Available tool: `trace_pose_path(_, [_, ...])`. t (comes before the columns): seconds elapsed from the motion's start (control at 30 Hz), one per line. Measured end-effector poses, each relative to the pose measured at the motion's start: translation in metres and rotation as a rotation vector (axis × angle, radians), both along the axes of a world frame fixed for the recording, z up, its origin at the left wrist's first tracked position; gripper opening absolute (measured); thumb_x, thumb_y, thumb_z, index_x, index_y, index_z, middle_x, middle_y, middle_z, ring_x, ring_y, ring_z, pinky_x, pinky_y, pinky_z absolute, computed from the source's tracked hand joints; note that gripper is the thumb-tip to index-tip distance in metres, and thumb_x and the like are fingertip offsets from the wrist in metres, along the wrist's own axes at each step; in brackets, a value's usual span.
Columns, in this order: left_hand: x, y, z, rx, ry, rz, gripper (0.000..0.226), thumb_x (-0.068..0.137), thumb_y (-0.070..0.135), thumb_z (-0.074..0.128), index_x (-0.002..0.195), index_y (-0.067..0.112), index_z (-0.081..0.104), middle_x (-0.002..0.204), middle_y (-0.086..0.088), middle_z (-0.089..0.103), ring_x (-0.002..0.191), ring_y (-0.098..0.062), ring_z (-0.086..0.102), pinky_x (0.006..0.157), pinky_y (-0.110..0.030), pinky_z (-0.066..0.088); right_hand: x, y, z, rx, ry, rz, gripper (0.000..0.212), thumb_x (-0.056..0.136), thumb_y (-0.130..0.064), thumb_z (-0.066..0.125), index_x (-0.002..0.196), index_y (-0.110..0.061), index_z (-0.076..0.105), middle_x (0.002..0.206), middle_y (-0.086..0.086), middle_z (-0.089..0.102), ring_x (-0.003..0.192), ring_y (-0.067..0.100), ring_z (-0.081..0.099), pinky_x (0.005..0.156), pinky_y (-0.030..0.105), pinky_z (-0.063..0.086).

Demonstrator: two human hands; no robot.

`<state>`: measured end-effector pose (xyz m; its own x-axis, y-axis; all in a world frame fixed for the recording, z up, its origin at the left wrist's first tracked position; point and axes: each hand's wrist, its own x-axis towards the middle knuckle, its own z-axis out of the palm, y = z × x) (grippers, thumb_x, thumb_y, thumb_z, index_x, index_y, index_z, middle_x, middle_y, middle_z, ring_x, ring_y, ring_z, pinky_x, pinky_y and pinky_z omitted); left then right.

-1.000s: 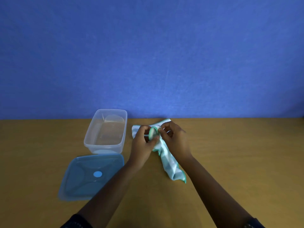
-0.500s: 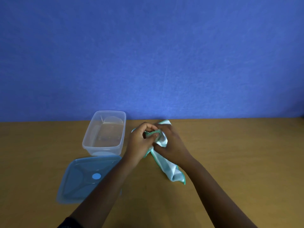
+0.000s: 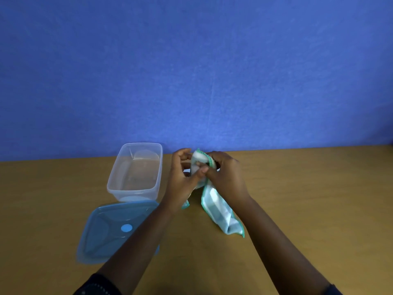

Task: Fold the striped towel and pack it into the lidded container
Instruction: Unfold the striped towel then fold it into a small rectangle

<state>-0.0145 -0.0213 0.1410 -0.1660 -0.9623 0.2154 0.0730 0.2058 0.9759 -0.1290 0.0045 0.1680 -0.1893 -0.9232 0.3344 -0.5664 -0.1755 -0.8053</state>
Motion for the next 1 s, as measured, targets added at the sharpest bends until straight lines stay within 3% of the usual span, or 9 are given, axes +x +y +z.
trace_pose_path(0.07, [0.001,-0.003,-0.004,0.027,-0.024,0.002,0.037,0.078,0.012,0.069,0.106,0.02,0.047,0.103,0.001,0.058,0.085,-0.005,0.058,0.073,-0.017,0.047,-0.002,-0.002,0.008,-0.052,-0.009,-0.047,0.016,0.081,-0.017,0.068,0.07,-0.022,0.058,0.058,-0.01,0.052,0.055,0.005,0.047,0.054,0.015,0.034])
trace_pose_path(0.2, [0.011,-0.019,-0.02,-0.068,-0.454,0.022,0.026,0.079,-0.001,0.063,0.103,0.009,0.059,0.096,-0.007,0.063,0.084,-0.017,0.058,0.069,-0.019,0.038,-0.007,-0.005,0.03,-0.134,-0.281,-0.061,0.026,0.083,-0.013,0.068,0.064,-0.024,0.055,0.049,-0.014,0.049,0.048,-0.002,0.042,0.05,0.013,0.033])
trace_pose_path(0.27, [0.021,-0.026,-0.031,-0.07,-0.54,0.139,0.022,0.078,-0.003,0.06,0.099,0.003,0.062,0.097,-0.016,0.066,0.085,-0.024,0.061,0.064,-0.018,0.033,-0.01,-0.003,0.041,-0.203,-0.354,-0.094,0.023,0.083,-0.014,0.068,0.065,-0.023,0.058,0.053,-0.013,0.048,0.051,-0.001,0.04,0.05,0.017,0.035])
trace_pose_path(0.47, [0.056,-0.039,-0.057,0.094,-0.686,0.4,0.018,0.078,0.0,0.056,0.092,0.01,0.059,0.096,-0.014,0.068,0.087,-0.033,0.061,0.065,-0.029,0.038,-0.04,-0.003,0.061,-0.393,-0.261,-0.407,0.015,0.086,-0.019,0.063,0.074,-0.021,0.055,0.056,-0.013,0.043,0.05,-0.001,0.042,0.051,0.013,0.033])
trace_pose_path(0.57, [0.06,-0.043,-0.055,0.049,-0.67,0.395,0.01,0.081,0.003,0.057,0.086,0.008,0.063,0.09,-0.012,0.069,0.084,-0.028,0.061,0.068,-0.025,0.036,-0.059,-0.006,0.062,-0.363,-0.259,-0.481,0.015,0.087,-0.02,0.061,0.075,-0.017,0.054,0.057,-0.01,0.044,0.051,0.001,0.039,0.053,0.023,0.035])
trace_pose_path(0.67, [0.053,-0.047,-0.048,0.022,-0.57,0.275,0.024,0.078,-0.006,0.057,0.096,0.008,0.062,0.09,-0.005,0.065,0.078,-0.016,0.057,0.074,-0.027,0.045,-0.065,-0.008,0.062,-0.321,-0.278,-0.457,0.012,0.086,-0.021,0.062,0.076,-0.017,0.057,0.058,-0.009,0.047,0.052,0.002,0.04,0.056,0.028,0.038])
trace_pose_path(0.77, [0.033,-0.038,-0.048,0.0,-0.535,0.018,0.049,0.074,-0.01,0.062,0.12,0.003,0.05,0.115,-0.015,0.058,0.103,-0.025,0.057,0.088,-0.031,0.046,-0.058,-0.008,0.062,-0.25,-0.236,-0.331,0.01,0.085,-0.021,0.064,0.076,-0.019,0.059,0.062,-0.005,0.053,0.057,0.005,0.047,0.057,0.03,0.04])
trace_pose_path(0.87, [0.012,-0.027,-0.057,-0.147,-0.499,-0.068,0.061,0.069,0.012,0.076,0.122,0.01,0.046,0.124,-0.004,0.051,0.115,-0.01,0.047,0.099,-0.016,0.037,-0.046,-0.005,0.064,-0.198,-0.224,-0.163,0.019,0.085,-0.019,0.065,0.07,-0.028,0.059,0.062,-0.009,0.054,0.059,0.006,0.048,0.055,0.024,0.04])
trace_pose_path(1.0, [0.003,-0.031,-0.05,-0.007,-0.495,-0.022,0.054,0.07,0.014,0.072,0.12,0.01,0.051,0.121,-0.012,0.059,0.111,-0.028,0.058,0.091,-0.045,0.05,-0.038,0.002,0.079,-0.252,-0.578,-0.053,0.019,0.087,-0.016,0.063,0.07,-0.023,0.061,0.062,-0.011,0.056,0.06,0.008,0.05,0.053,0.022,0.043])
